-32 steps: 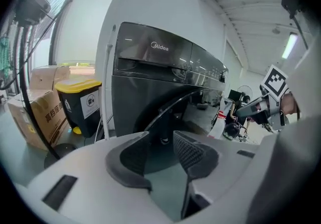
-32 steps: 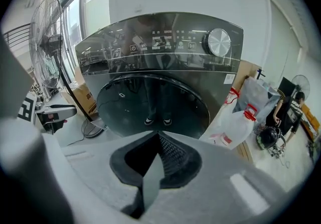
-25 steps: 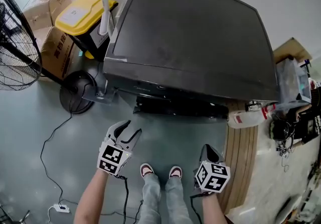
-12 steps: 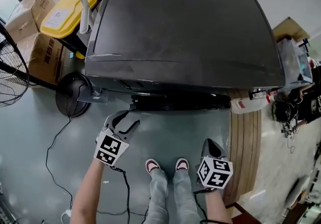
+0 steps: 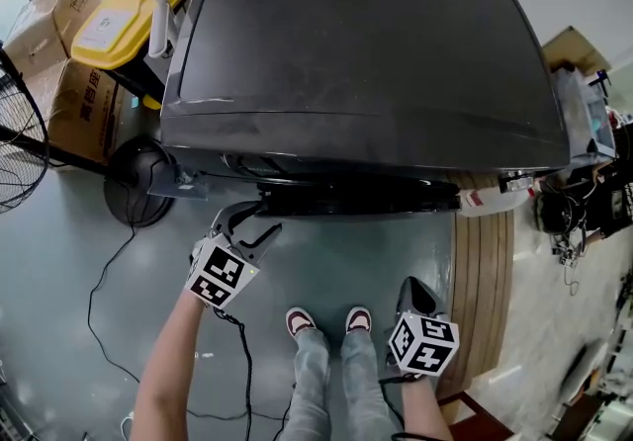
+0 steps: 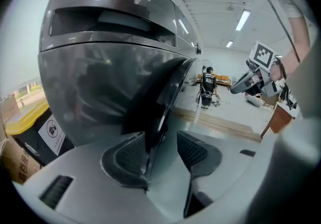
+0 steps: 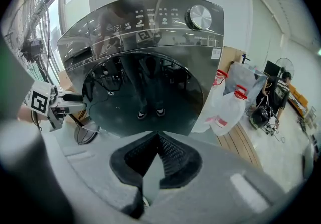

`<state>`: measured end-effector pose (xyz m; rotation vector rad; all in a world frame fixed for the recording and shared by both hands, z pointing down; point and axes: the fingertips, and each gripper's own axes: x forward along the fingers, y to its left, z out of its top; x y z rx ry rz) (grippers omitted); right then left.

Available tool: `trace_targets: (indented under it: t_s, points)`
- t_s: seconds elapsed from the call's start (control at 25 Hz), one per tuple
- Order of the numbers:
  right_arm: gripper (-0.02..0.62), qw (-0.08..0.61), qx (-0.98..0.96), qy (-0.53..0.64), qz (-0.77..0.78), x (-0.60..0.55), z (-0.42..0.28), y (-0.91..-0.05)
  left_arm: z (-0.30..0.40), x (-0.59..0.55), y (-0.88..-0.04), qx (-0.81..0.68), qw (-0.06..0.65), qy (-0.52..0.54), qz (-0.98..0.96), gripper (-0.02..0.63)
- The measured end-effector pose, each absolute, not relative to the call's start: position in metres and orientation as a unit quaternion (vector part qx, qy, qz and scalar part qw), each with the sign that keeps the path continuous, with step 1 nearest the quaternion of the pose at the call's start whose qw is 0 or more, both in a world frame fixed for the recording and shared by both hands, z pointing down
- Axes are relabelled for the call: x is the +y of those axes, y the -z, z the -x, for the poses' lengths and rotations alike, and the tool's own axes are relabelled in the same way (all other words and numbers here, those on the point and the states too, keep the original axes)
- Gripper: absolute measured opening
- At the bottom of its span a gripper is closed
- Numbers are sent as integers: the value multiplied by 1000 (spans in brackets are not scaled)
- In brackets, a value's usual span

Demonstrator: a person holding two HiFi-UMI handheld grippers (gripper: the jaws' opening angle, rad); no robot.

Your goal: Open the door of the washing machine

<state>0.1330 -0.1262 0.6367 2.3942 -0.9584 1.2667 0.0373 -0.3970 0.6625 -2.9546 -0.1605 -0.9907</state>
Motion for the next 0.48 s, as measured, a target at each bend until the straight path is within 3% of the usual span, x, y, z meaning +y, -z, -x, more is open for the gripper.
trace_targets:
  t_s: [0.48]
  points:
    - [5, 144, -351, -427, -820, -137, -132, -638, -46, -398, -667, -69, 19, 310, 948, 146]
